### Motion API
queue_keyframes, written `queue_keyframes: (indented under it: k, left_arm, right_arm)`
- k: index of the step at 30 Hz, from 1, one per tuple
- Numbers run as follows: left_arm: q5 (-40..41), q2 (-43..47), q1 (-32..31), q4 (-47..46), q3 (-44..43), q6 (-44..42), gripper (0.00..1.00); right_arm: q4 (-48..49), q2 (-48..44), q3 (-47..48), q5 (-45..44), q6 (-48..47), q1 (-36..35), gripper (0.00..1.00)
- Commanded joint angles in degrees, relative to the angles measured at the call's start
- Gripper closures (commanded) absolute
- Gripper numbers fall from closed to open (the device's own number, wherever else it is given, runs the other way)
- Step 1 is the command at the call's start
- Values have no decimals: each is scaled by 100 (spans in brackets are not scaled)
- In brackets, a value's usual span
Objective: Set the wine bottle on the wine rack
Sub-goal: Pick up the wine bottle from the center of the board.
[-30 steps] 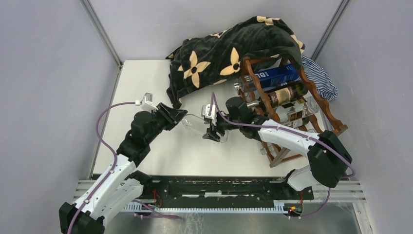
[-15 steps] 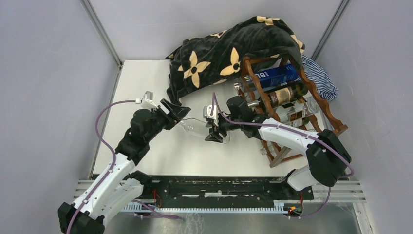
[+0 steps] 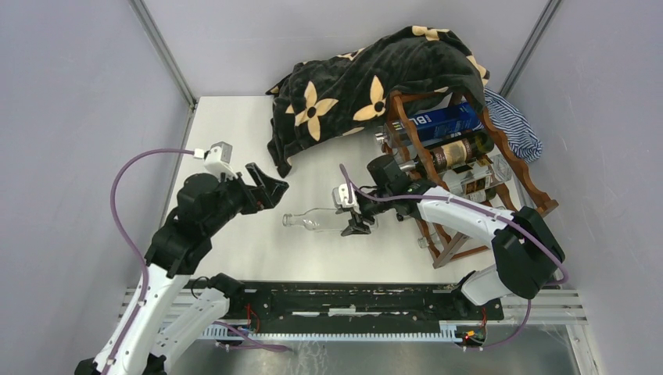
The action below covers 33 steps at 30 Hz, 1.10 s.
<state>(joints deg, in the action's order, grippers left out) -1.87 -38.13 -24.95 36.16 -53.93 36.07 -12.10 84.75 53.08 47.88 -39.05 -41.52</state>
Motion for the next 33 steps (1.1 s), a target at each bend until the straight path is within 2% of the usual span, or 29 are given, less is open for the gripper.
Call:
queue_keyframes:
  k: [1, 6, 9, 13, 19, 25, 29, 31, 33]
  left_arm:
    - [-615, 37, -30, 308, -131, -681, 2]
    - [-2527, -616, -27, -363, 500, -357, 1]
    - [-3335, -937, -28, -1049, 869, -110, 0]
    - [-4185, -1206, -27, -1862, 1313, 266, 0]
    - [-4692, -1452, -57, -2474, 1805, 635, 1]
    - [-4776, -1610, -283, -2697, 1940, 796, 3]
    - [-4607, -1837, -500, -2736, 1973, 818, 8]
    - [-4564, -1942, -579, -2842, 1990, 880, 16]
    - [-4566, -2029, -640, -2900, 1981, 913, 19]
  right_arm:
    - [-611, -221, 366, 356, -1744, -7, 100]
    - [-980, -445, 214, 339, -2798, -16, 100]
    - [-1367, -468, 240, 414, -3475, -16, 100]
    - [-1154, -556, 124, 145, -3460, -20, 100]
    - [-763, -697, 19, -310, -3212, -18, 100]
    - [-682, -691, -8, -391, -3184, -19, 100]
    - [-665, -714, -30, -419, -3187, -18, 100]
    - [-655, -723, -42, -440, -3191, -21, 100]
    - [-655, -723, -47, -469, -3208, -18, 100]
